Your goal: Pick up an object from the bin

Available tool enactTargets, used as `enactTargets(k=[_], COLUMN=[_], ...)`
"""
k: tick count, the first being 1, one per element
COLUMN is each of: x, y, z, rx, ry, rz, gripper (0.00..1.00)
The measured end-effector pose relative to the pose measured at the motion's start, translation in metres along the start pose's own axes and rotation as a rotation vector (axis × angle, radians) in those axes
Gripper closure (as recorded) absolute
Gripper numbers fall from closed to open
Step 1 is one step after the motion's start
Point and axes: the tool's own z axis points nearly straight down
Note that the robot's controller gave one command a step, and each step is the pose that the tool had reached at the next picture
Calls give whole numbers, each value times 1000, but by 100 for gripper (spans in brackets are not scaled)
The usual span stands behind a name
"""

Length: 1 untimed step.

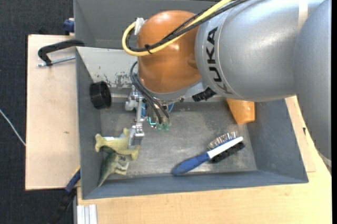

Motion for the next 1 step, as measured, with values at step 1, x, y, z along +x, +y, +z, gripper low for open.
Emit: enactTargets(k=[1], x=[-4], y=[17], z=[127], rx=[0], ry=[-8], rz=[-372], gripper=[0])
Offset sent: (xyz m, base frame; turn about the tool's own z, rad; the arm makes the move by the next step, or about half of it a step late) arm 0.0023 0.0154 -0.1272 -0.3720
